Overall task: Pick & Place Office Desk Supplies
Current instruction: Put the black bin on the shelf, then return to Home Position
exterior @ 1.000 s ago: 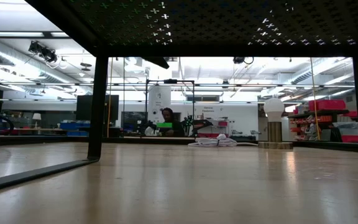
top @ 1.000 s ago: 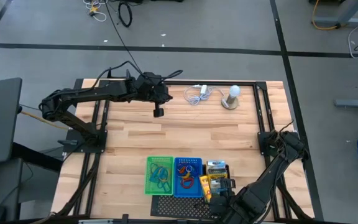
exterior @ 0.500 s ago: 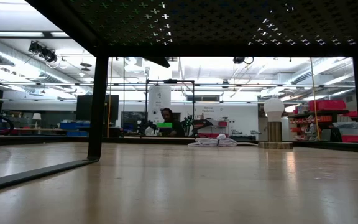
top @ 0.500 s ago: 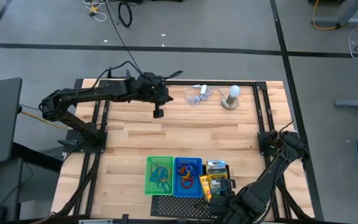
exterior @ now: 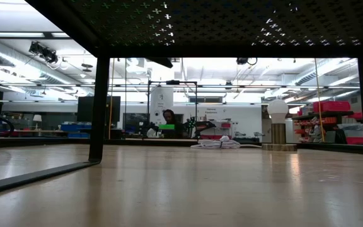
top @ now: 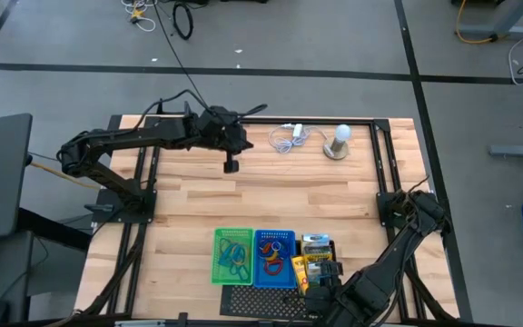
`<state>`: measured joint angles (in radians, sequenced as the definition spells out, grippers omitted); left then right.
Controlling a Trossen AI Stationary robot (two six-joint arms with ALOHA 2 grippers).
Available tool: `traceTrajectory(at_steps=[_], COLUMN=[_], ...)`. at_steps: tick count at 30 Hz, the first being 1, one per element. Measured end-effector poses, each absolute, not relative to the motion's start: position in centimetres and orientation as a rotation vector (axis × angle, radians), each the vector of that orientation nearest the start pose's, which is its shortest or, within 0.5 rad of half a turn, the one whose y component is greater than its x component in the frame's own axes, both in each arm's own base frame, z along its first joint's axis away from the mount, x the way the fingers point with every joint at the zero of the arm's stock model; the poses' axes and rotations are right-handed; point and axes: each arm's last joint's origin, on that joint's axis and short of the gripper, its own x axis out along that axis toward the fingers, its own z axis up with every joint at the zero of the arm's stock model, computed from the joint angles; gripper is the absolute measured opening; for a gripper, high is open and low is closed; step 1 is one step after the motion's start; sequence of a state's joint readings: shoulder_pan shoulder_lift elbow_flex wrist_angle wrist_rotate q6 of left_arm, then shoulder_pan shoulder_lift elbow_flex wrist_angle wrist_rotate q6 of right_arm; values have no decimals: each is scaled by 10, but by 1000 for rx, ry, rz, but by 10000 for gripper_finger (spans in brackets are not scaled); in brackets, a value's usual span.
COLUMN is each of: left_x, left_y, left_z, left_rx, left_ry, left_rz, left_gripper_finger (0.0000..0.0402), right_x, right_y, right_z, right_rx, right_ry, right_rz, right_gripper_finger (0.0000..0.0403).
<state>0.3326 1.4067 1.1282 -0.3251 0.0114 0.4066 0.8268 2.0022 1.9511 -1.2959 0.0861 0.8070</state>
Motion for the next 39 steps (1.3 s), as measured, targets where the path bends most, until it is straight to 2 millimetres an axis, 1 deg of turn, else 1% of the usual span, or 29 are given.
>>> traceTrajectory(at_steps=[6,13,19,23,27,29,31,33,35,37,39], left_x=[293,294,294,295,294,289,280,268,252,231,208], left_y=[97,97,97,97,95,93,90,85,79,70,61], left_z=[300,300,301,302,309,317,329,343,361,379,395], left_rx=[304,314,317,323,355,368,383,375,368,358,341], left_ry=[643,637,634,618,572,545,501,441,362,273,205], left_rz=[170,169,170,174,171,163,164,148,117,78,44], left_gripper_finger=[1,1,1,1,1,1,1,1,1,1,2], right_x=[271,270,270,268,266,263,259,253,246,234,219], right_y=[291,287,284,279,271,266,259,250,240,229,220], right_z=[300,308,329,346,369,388,407,428,449,470,487], right_rx=[100,115,122,121,93,63,22,-22,-67,-112,-160], right_ry=[1358,1355,1315,1306,1237,1142,1023,899,768,649,567], right_rz=[91,88,111,115,146,182,199,210,213,225,257], right_gripper_finger=[230,236,236,236,236,236,236,235,235,233,229])
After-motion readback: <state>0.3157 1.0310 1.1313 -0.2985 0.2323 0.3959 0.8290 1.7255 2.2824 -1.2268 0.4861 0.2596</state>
